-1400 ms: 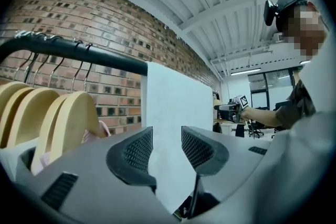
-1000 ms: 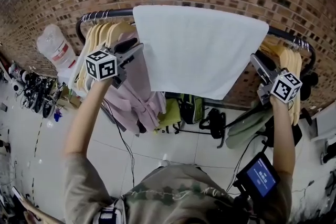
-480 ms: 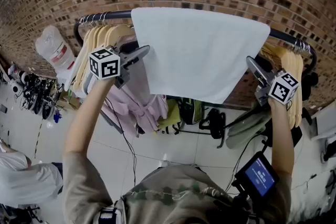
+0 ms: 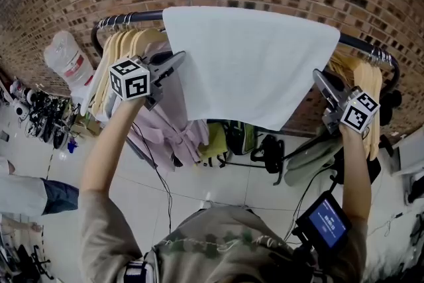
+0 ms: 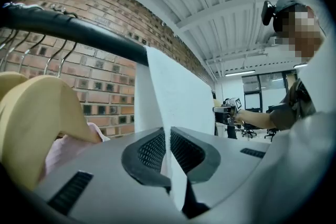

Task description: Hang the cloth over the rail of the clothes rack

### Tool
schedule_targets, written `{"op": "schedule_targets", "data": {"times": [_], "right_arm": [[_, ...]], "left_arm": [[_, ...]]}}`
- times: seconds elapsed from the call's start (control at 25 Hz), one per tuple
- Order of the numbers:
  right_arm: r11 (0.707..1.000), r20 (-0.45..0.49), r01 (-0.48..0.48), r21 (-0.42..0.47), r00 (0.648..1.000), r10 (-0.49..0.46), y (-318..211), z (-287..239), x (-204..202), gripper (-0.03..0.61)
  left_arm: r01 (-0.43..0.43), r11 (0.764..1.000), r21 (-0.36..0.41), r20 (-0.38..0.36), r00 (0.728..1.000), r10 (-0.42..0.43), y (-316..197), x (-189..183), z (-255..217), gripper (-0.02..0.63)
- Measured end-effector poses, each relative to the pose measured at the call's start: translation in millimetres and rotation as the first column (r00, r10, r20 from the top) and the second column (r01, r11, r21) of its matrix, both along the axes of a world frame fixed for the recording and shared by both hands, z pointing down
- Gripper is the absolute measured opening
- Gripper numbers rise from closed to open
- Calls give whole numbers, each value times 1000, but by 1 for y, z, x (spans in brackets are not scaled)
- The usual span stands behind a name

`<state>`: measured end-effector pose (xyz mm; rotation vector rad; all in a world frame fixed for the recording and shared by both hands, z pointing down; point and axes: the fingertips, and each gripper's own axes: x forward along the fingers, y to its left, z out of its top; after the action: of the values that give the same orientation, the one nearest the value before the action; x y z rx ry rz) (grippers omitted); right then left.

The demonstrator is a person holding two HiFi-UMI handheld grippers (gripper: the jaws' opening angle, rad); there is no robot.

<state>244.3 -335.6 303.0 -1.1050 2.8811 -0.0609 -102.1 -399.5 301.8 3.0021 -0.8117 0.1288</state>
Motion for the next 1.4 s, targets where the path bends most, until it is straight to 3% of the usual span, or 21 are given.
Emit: {"op": "schedule_targets", "data": {"times": [0.28,0.52,0.72,1.04,1.2,1.4], "right_arm": [[999,-7,16,35,1000,-15,5,-20,-4,21],[994,-14,21,108,1000,-19,14,-53,-3,20],[989,-15,16,147,1000,-14,12,-76,-2,20],[989,62,-17,148,998,7,-7,-86,7,20],[991,78,-8,137,997,-3,-6,-80,6,21],[990,52,-74,121,996,69,-9,-71,9,25]], "left_arm": [[-40,999,0,13,999,40,9,2,-4,20],[-48,998,28,-66,997,50,18,2,-31,20],[-41,997,72,-86,995,48,16,2,-59,20],[-47,993,109,-80,995,56,13,13,-82,20],[-15,992,122,-24,1000,18,9,7,-66,21],[45,995,92,-90,995,-37,2,-10,-62,23]]}}
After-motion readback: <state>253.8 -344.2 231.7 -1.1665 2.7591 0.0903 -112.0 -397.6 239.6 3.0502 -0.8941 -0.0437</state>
